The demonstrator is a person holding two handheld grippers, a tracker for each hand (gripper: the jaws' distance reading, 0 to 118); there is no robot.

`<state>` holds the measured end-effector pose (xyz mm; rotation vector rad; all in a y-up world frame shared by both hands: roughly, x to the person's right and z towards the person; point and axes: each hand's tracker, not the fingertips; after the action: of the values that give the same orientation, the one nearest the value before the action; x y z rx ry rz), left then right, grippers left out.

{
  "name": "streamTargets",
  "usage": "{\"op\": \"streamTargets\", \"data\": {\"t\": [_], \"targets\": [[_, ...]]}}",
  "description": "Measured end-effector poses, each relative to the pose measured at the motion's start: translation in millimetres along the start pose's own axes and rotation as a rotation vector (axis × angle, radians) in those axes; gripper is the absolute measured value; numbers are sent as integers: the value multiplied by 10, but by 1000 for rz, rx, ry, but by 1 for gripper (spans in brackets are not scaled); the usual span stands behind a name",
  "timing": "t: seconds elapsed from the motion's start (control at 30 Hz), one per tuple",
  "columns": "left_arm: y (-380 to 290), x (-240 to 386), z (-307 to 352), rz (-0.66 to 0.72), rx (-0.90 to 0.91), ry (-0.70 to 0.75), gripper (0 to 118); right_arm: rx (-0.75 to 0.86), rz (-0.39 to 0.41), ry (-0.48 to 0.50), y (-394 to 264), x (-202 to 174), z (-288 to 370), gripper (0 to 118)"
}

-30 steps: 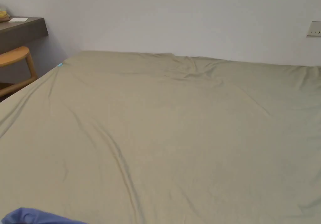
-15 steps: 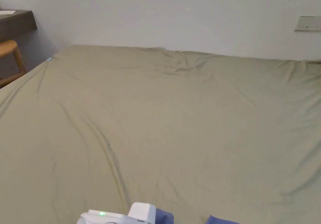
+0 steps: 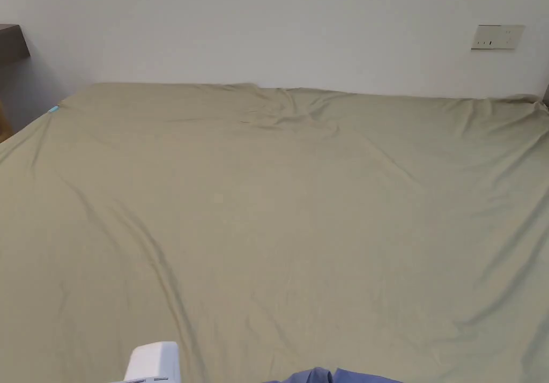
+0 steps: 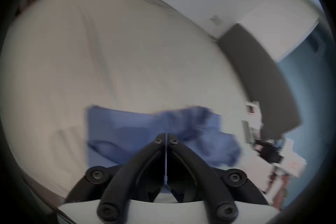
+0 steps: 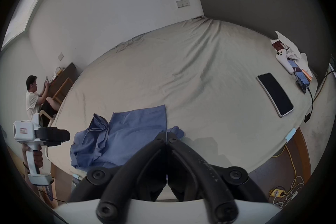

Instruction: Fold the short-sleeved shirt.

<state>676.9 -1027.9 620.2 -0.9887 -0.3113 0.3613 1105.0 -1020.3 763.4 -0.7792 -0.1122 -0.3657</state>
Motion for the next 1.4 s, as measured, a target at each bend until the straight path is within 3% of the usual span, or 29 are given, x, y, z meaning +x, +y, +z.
{"op": "streamTargets", "data": {"t": [0.1, 0.37, 0.47, 0.77, 0.9, 1.0, 1.1, 1.2, 1.27, 1.3, 1.33, 1.4], "targets": [[-65, 36, -245, -40, -74, 150, 1, -19, 12, 10, -25, -37, -39, 0], [-522, 578, -723, -120, -250, -62, 1, -27, 14, 18, -12, -50, -12, 0], [-649, 867, -716, -246, -233, -89, 2, -28, 10, 14, -3, -22, -6, 0], [-656, 1084, -762, -261, -240, -135, 2, -61, -18, 13, -65, 16, -66, 0], [-499, 797, -310, -82, -136, -379, 0, -57, -11, 23, -38, -22, -60, 0], [-345, 334, 51, 61, -30, -480, 0, -44, 5, 38, 14, -65, -45, 0], [-275, -203, 245, 143, 96, -364, 0, -38, 17, 44, 47, -103, -65, 0], [-270, -723, 344, 236, 155, -142, 0, -39, 20, 50, 42, -127, -79, 0], [-300, -1025, 348, 309, 223, -49, 13, -48, 23, 61, 32, -145, -87, 0], [-313, -1156, 329, 331, 233, -27, 25, -55, 26, 65, 26, -155, -97, 0], [-319, -1248, 294, 338, 227, -21, 48, -63, 31, 65, 22, -167, -109, 0], [-337, -1453, 126, 330, 152, -83, 79, -72, 43, 57, 17, -204, -133, 0]]}}
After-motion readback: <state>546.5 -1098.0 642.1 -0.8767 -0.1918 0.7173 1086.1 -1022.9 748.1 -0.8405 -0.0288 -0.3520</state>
